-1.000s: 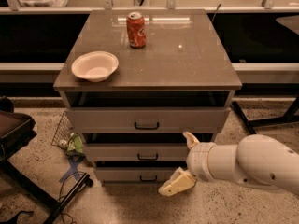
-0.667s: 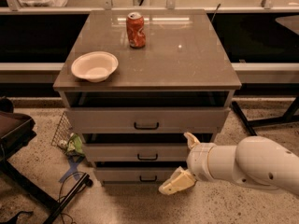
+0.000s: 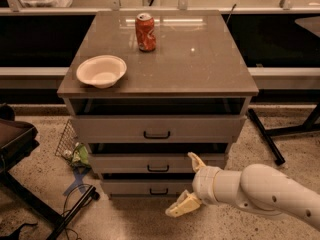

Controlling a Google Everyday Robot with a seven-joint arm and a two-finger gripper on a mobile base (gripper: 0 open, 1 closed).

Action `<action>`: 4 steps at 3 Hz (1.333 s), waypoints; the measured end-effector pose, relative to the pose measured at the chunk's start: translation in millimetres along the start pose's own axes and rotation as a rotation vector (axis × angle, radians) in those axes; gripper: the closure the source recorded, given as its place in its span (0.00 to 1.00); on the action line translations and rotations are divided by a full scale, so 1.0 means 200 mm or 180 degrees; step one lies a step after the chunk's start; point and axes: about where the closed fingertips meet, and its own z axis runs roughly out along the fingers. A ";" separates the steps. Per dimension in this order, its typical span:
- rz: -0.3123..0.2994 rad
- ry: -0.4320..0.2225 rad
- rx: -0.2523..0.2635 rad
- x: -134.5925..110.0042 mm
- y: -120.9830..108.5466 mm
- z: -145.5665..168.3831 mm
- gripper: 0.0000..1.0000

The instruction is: Open bottom drawer

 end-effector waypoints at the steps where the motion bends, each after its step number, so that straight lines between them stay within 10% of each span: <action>1: -0.0275 -0.0191 -0.0156 0.19 -0.03 0.16 0.00; 3: -0.0235 -0.0242 -0.0608 0.65 -0.05 0.44 0.00; 4: -0.0261 -0.0144 -0.0593 0.68 -0.03 0.47 0.00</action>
Offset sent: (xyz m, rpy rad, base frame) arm 0.0332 -0.0273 -0.1754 0.0699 0.0110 0.2621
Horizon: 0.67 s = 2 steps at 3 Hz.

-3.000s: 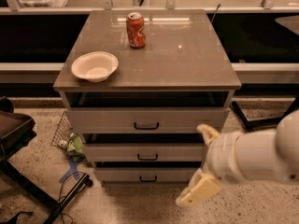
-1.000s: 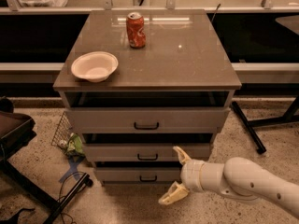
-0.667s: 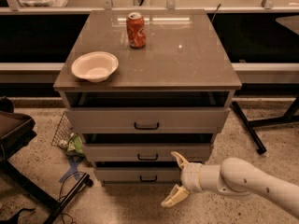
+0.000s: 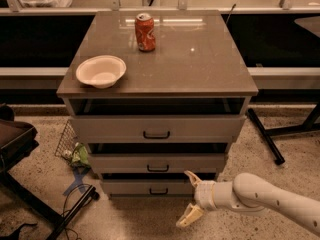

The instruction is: Open bottom drawer

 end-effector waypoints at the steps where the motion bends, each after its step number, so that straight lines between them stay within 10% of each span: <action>1: -0.0142 0.0290 0.0074 0.08 -0.03 0.05 0.00; 2: -0.0345 0.0521 0.0135 0.22 -0.11 0.05 0.00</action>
Offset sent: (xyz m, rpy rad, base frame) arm 0.0437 -0.0548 -0.0621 -0.3017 -0.1352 0.0290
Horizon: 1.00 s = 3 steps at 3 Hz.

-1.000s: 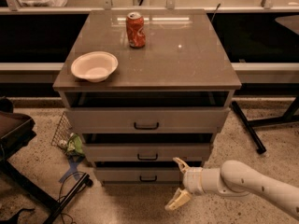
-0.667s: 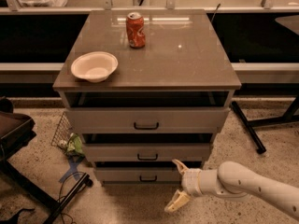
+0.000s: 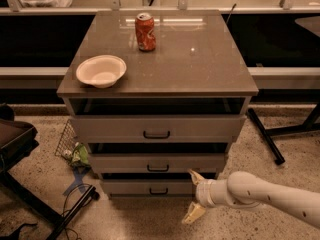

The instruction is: Open bottom drawer

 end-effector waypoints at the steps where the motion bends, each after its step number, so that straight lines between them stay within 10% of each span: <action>1: -0.0078 0.0131 0.0036 0.14 -0.08 0.03 0.00; 3: 0.0147 0.0285 0.0038 0.48 -0.05 0.07 0.00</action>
Offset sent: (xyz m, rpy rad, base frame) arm 0.0329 -0.0699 -0.0716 -0.0845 0.0151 -0.0413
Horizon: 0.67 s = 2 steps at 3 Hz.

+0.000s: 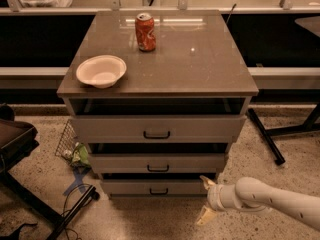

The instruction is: Open bottom drawer

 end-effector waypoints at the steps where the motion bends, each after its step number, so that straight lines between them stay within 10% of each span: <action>1: 0.0000 0.0000 0.0000 0.00 0.00 0.00 0.00; 2: 0.0012 -0.0104 -0.0044 -0.01 0.03 0.09 0.00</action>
Offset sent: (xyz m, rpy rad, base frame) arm -0.0030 0.0343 -0.0393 0.1002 0.0115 0.0304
